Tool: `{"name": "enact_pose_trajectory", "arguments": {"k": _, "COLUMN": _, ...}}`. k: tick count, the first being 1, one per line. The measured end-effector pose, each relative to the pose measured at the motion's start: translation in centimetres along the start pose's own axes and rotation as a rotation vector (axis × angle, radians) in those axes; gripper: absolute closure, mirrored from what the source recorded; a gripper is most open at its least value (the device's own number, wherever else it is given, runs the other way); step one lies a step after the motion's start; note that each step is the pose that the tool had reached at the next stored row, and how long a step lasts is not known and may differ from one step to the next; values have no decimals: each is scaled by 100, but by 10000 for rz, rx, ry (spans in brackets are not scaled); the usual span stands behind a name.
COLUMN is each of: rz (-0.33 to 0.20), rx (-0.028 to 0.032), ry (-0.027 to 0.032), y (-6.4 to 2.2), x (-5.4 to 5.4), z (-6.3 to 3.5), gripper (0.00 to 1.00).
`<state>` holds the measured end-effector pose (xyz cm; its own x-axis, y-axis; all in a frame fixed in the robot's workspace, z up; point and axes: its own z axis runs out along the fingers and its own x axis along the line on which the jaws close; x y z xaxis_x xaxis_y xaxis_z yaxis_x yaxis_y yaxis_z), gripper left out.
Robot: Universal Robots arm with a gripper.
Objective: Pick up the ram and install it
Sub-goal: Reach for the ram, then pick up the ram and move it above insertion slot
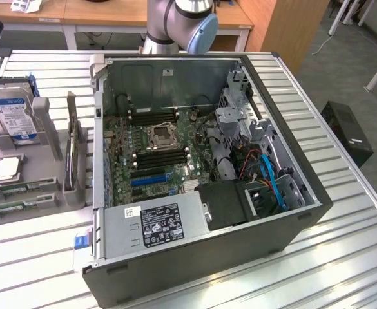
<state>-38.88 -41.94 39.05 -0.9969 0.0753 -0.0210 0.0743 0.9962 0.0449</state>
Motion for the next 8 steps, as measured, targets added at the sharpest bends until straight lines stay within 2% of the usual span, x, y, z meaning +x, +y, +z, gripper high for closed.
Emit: {"name": "enact_pose_trajectory", "arguments": {"k": 8, "rz": 0, "rx": 0, "ry": 0, "y": -5, "x": 0, "z": 0, "gripper": 89}}
